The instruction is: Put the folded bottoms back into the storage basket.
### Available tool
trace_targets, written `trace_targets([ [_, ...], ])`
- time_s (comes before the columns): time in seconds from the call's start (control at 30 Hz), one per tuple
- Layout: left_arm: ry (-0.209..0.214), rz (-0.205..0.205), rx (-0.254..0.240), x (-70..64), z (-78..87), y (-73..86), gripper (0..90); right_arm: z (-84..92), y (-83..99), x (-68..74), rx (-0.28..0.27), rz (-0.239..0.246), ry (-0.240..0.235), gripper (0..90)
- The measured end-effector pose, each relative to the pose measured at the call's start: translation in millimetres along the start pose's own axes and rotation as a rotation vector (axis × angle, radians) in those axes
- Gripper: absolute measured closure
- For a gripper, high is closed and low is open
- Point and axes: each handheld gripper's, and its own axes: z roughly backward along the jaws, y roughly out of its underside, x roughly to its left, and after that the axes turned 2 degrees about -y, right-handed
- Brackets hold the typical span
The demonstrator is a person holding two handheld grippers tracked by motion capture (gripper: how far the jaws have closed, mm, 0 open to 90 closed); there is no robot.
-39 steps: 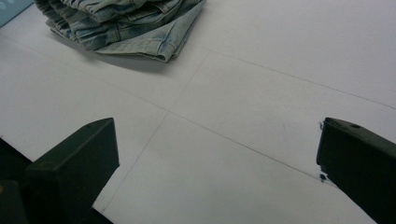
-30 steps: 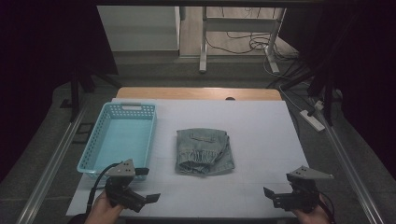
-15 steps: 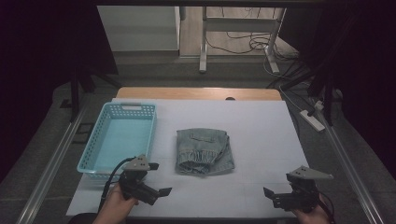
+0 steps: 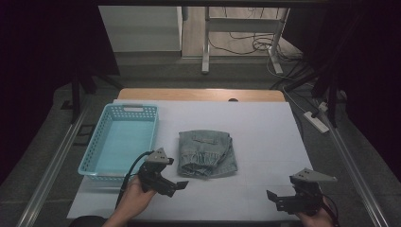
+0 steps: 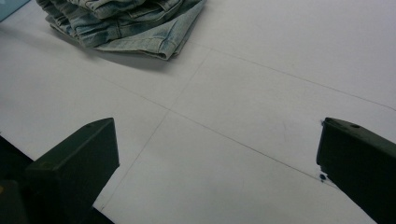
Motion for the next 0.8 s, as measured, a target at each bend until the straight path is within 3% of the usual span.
trace_targets([
  [0.17,0.017,0.020,0.006,3.6,-8.0,-9.8,0.0,0.0,0.0,0.3,0.001,0.003,0.001,0.0],
  [0.33,-0.021,0.002,0.026,5.2,-19.3,-17.4,0.0,-0.1,0.0,0.5,0.001,0.008,0.001,0.0],
  [0.43,-0.021,0.017,0.029,8.6,-27.1,-20.6,0.0,-0.2,0.0,0.7,0.002,0.010,0.001,0.0],
  [0.6,-0.060,0.041,0.041,13.0,-38.1,-27.0,0.0,-0.3,-0.1,1.3,0.004,0.013,0.001,0.0],
  [0.7,-0.048,0.054,0.026,15.7,-41.8,-30.7,0.0,-0.3,-0.1,1.5,0.005,0.015,0.001,0.0],
  [0.8,-0.064,0.074,0.014,18.6,-45.7,-34.4,0.0,-0.4,-0.1,1.6,0.005,0.016,0.001,0.0],
])
